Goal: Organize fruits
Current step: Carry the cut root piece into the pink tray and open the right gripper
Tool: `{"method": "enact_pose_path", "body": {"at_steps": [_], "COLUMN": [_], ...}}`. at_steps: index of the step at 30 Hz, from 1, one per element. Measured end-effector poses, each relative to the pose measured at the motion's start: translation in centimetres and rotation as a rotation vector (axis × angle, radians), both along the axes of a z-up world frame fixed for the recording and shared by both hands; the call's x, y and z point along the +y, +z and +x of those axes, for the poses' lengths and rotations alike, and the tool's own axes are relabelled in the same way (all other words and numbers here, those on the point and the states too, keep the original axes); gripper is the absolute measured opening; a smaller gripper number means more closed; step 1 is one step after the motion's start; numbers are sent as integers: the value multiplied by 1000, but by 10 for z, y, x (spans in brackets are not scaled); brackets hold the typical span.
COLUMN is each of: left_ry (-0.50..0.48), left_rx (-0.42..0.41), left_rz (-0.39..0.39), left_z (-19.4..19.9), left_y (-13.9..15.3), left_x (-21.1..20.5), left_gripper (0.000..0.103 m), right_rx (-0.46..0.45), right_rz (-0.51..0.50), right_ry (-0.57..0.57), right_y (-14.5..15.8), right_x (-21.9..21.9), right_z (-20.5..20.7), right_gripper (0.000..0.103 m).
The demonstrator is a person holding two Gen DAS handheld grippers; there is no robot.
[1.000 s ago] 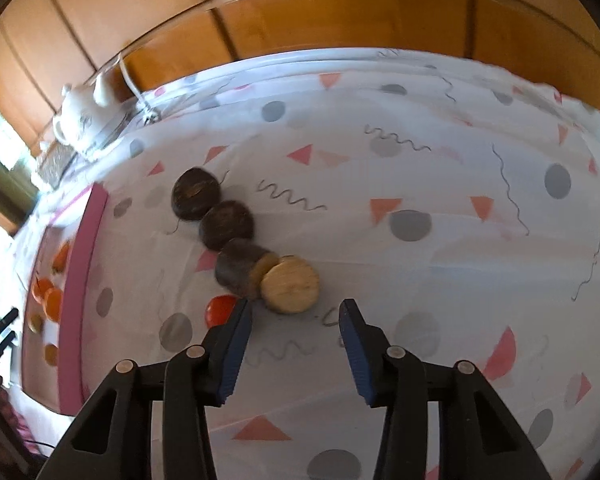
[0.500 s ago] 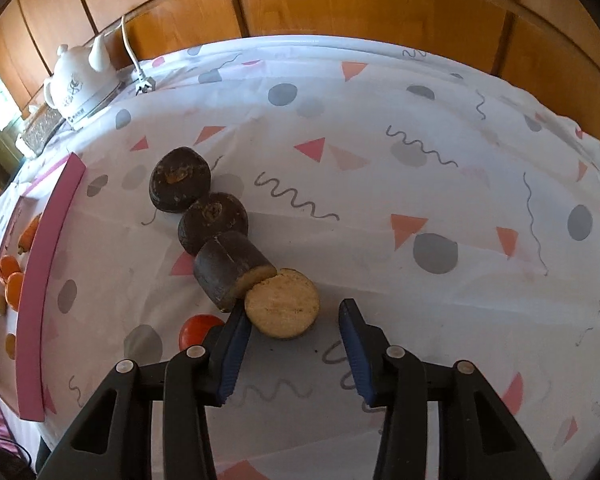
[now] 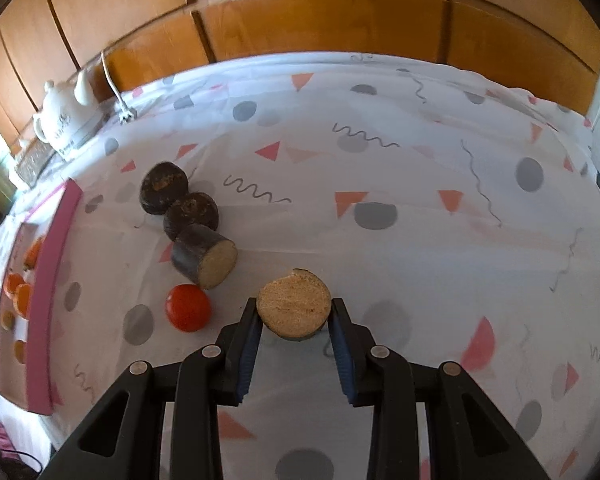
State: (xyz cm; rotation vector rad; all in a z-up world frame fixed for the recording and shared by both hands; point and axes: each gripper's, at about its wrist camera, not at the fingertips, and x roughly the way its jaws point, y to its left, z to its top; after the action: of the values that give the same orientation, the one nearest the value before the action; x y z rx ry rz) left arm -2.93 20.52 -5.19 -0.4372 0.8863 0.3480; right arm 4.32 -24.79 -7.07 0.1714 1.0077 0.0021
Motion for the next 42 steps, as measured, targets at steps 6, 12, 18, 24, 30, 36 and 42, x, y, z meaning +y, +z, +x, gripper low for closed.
{"method": "enact_pose_path", "body": {"at_steps": [6,12,18,24,30,36,42], "left_ry": [-9,-3,19,32,38,31,27], "left_rx": [2,-1,-4,-4,4,11,17], "left_rz": [-5,-8,-23,-32,-37,-32,-30], "left_z": [2,2,-1,-3,-2,-1,0], "left_y": [-1,0,-1,-4,-7,-8,-10], "left_x": [-1,1,9,15,18,17,15], "left_gripper": [79,79,79,79,79,79,79], "right_rx": [-42,-71,-79,-75,-44,-10,-10], "right_rz": [56,88,105,108,91,10,7], "right_ry": [75,279,487,606,677,702,700], "right_y": [20,36,41,41,31,10,5], "right_x": [19,79,155,207,239,261,261], "right_z": [-15,-20,-23,-21,-23,-22,-25], "right_gripper": [34,34,34,34,34,35,38]}}
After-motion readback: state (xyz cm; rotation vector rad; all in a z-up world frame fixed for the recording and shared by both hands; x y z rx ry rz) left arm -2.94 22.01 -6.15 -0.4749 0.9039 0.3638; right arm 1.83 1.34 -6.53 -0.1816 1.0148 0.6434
